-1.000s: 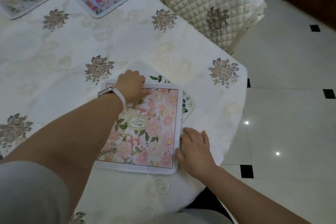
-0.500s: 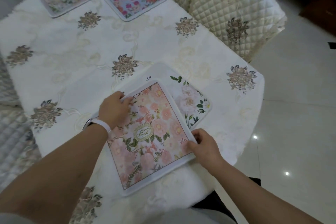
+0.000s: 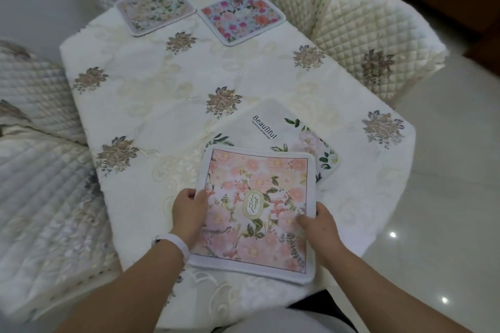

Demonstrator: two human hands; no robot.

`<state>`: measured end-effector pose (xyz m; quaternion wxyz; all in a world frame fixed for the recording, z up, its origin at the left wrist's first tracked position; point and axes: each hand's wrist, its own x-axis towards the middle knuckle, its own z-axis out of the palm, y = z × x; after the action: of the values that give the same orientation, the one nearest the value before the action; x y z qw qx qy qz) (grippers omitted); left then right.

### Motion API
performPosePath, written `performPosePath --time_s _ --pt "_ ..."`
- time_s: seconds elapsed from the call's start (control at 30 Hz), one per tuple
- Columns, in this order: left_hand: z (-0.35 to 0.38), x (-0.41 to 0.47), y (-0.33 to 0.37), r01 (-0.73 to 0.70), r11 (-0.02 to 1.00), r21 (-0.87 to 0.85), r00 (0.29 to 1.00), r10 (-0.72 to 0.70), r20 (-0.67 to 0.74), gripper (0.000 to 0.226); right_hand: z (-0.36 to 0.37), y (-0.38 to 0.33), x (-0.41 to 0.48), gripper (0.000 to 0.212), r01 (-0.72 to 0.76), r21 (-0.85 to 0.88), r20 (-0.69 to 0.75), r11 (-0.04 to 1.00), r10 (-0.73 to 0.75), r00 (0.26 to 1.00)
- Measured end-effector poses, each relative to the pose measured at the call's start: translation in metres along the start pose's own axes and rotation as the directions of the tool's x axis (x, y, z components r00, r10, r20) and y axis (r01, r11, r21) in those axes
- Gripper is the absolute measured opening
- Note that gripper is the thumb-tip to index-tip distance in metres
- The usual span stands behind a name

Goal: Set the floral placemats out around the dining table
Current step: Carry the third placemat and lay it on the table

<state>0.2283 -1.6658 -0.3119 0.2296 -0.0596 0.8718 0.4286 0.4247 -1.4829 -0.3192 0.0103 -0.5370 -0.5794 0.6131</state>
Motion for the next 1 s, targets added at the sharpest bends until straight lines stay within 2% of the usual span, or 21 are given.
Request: performPosePath --time_s 0.13,0.27,0.5,0.73,1.0 --pt "-0.011 -0.016 -0.025 0.038 0.994 -0.101 0.996 -0.03 0.08 0.011 -0.005 0.005 -0.009 0.027 0.023 -0.076 -0.026 0.997 -0.025 0.999" --pt "-0.022 -0.033 -0.039 0.039 0.987 -0.156 0.985 -0.012 0.171 0.019 -0.01 0.004 -0.02 0.028 0.058 -0.12 -0.036 0.991 -0.062 0.997" --pt "-0.022 -0.052 -0.035 0.044 0.955 -0.293 0.978 0.019 0.209 0.009 -0.026 -0.004 -0.04 0.023 0.117 -0.164 -0.086 0.979 -0.133 0.987" --pt "-0.009 -0.071 -0.008 0.004 0.928 -0.372 0.969 0.089 0.232 0.014 -0.061 -0.016 -0.049 0.023 0.187 -0.153 -0.125 0.97 -0.206 0.97" --pt "0.016 -0.114 0.014 -0.015 0.914 -0.405 0.98 0.094 0.175 0.015 -0.114 -0.022 -0.057 0.023 0.262 -0.14 -0.064 0.955 -0.273 0.96"
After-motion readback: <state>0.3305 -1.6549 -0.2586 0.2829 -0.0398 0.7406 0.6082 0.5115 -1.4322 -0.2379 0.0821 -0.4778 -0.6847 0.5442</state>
